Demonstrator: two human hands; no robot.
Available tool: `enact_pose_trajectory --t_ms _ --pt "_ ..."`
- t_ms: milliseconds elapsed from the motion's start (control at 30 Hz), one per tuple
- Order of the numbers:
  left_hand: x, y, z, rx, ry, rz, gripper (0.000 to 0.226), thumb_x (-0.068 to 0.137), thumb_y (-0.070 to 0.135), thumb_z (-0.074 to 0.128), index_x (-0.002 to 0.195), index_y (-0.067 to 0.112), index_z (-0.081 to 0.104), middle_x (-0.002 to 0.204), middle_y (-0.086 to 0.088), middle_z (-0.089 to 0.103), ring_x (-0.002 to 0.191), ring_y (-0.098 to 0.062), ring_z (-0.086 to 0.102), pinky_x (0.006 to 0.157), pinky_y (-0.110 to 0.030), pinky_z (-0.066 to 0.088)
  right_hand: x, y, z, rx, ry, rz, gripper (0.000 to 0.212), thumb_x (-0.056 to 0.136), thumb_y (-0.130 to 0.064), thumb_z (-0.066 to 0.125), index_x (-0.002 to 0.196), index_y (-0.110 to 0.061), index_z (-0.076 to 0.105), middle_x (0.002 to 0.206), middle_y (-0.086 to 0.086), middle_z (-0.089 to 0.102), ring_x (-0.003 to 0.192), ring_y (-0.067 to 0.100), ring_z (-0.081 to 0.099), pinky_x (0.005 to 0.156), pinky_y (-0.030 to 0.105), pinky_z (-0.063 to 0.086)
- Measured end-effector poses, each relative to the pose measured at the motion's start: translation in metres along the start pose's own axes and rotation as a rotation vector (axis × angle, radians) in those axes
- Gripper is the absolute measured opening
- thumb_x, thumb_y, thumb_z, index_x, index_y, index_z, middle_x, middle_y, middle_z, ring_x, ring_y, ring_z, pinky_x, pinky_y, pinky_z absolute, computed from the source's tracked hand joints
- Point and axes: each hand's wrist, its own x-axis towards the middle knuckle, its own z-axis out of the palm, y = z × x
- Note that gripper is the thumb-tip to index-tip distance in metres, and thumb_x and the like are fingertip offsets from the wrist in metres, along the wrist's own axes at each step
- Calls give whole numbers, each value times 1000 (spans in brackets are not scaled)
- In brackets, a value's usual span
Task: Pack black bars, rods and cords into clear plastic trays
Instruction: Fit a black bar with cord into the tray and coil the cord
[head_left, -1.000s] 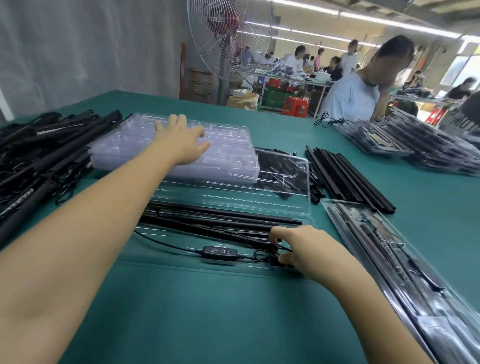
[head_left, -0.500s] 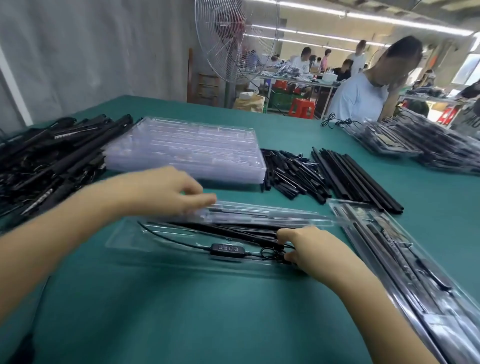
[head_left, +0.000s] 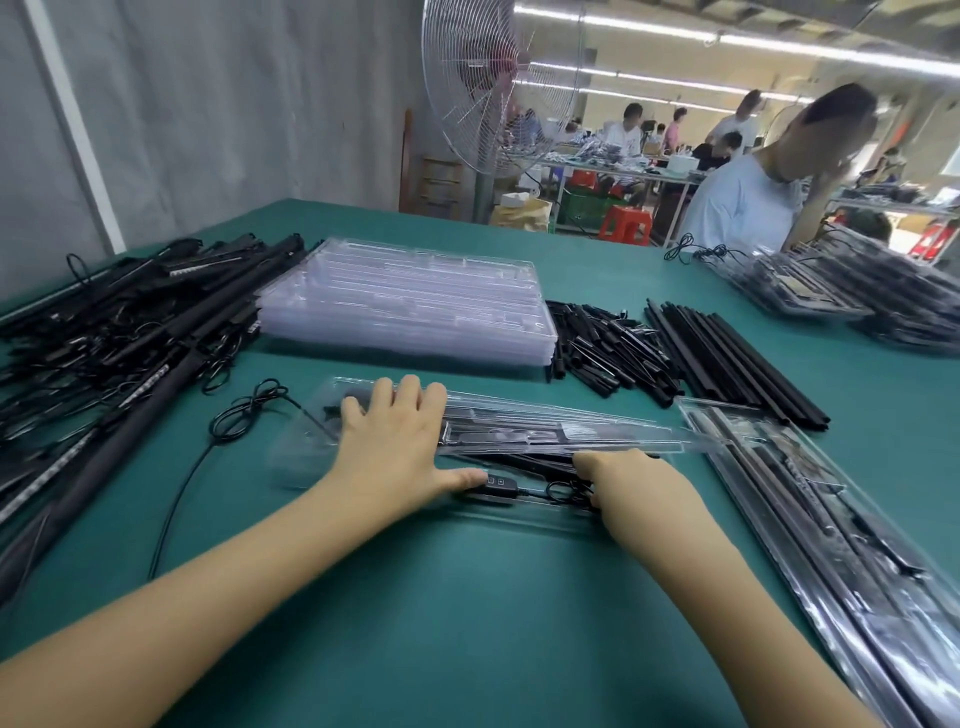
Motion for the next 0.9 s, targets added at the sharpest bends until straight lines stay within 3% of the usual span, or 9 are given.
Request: enact_pose_trajectory --t_ms 67,167,300,400,467,533,633,800,900 --pt "4 2 -4 -27 -27 -16 84 64 86 44 117 21 33 117 -2 39 111 -24 36 91 -44 34 0 0 -1 27 12 6 29 79 9 40 87 -19 35 73 -1 41 73 25 44 52 27 28" --pt "11 8 -11 2 -42 43 90 68 79 52 138 32 21 126 -3 34 118 -25 31 94 -46 31 1 1 -1 23 3 12 32 77 11 40 89 -19 35 82 1 46 74 24 45 56 26 31" --pt "14 12 -10 -4 -67 159 92 77 68 55 146 39 2 147 -2 18 134 -25 17 103 -53 27 2 2 0 -1 -6 5 32 78 11 41 89 -19 36 73 1 41 72 24 45 45 25 25" --pt "13 6 -5 -147 -166 181 91 83 62 54 146 42 -8 156 5 5 144 -22 0 111 -61 13 2 0 1 -14 25 11 30 81 8 42 91 -20 37 66 -2 33 72 24 43 53 27 29" --pt "12 1 0 -249 -208 214 85 86 58 52 146 44 -7 157 11 6 145 -16 0 113 -60 9 0 -2 0 -42 27 28 32 81 7 42 96 -22 41 66 -4 28 74 24 42 59 27 29" --pt "10 -2 6 -281 -218 245 74 90 57 46 146 48 -2 157 14 5 145 -13 1 113 -59 6 -2 -6 -1 -71 16 65 32 81 5 44 98 -22 43 65 -4 28 76 25 44 54 26 26" --pt "9 -3 13 -269 -244 256 64 92 60 37 145 51 2 159 12 0 146 -15 -2 113 -58 3 -9 -10 2 -88 15 133 25 79 4 49 82 -19 41 62 -4 32 71 26 42 45 26 16" --pt "9 -4 17 -284 -268 260 60 93 60 34 144 53 3 158 13 0 146 -14 -3 112 -58 1 -23 0 12 -20 171 293 43 93 -27 52 61 -17 25 67 -2 43 72 26 48 49 28 26" --pt "9 -4 15 -276 -311 262 59 93 59 32 144 52 4 158 12 -1 146 -16 -3 113 -58 0 -36 4 9 -41 238 297 41 93 -41 51 64 -19 33 86 -2 61 89 20 57 58 28 31"
